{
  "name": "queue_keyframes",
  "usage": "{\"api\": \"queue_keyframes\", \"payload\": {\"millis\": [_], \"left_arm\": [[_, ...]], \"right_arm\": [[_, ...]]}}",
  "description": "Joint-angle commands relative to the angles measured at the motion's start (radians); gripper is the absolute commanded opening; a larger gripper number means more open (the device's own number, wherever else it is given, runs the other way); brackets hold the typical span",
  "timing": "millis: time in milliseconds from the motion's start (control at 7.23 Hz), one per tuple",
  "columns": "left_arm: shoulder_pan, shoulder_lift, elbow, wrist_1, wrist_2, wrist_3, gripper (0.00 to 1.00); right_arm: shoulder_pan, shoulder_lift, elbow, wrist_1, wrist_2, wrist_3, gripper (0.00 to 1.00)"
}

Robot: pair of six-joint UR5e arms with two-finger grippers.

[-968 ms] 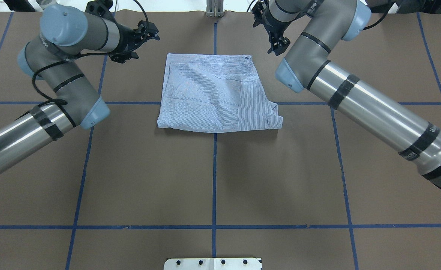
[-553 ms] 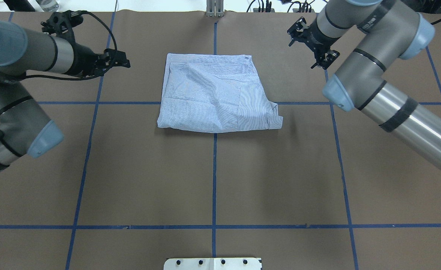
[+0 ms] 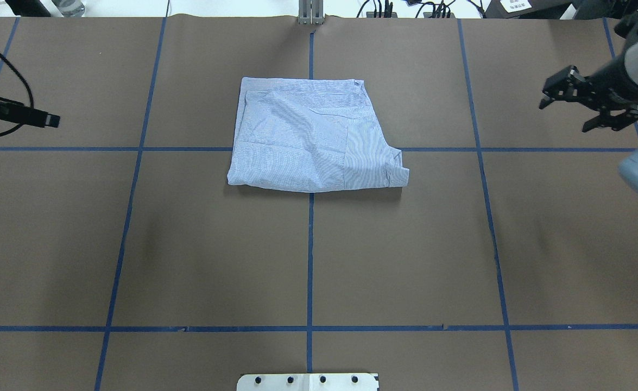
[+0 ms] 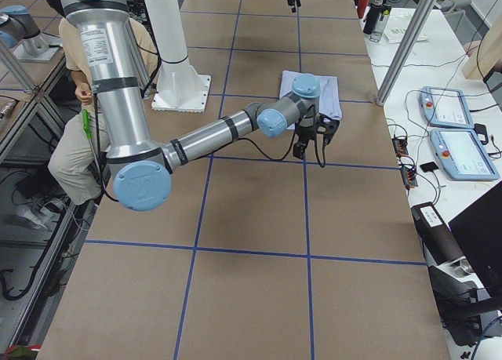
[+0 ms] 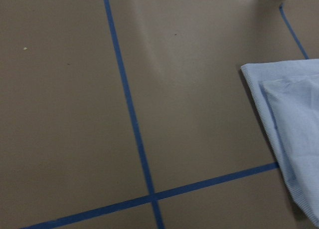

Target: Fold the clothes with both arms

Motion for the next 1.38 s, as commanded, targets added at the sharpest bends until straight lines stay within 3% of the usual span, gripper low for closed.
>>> {"api": "queue_keyframes", "payload": {"millis": [0, 277, 553, 1245], "left_arm": [[-0.101, 0.112, 0.005, 0.019, -0.036, 0.283, 1.00], [-0.242, 0.127, 0.010, 0.202, -0.126, 0.541, 1.00], [-0.261, 0.140, 0.014, 0.238, -0.127, 0.629, 1.00], [-0.273, 0.208, -0.007, 0.225, -0.131, 0.626, 1.00]], "right_arm": [[0.088, -0.217, 0.068, -0.001, 0.048, -0.392, 1.00], [0.220, -0.298, 0.050, -0.041, 0.114, -0.720, 1.00], [0.237, -0.292, 0.042, -0.134, 0.108, -0.890, 1.00], [0.300, -0.327, 0.063, -0.133, 0.151, -0.932, 1.00]]}}
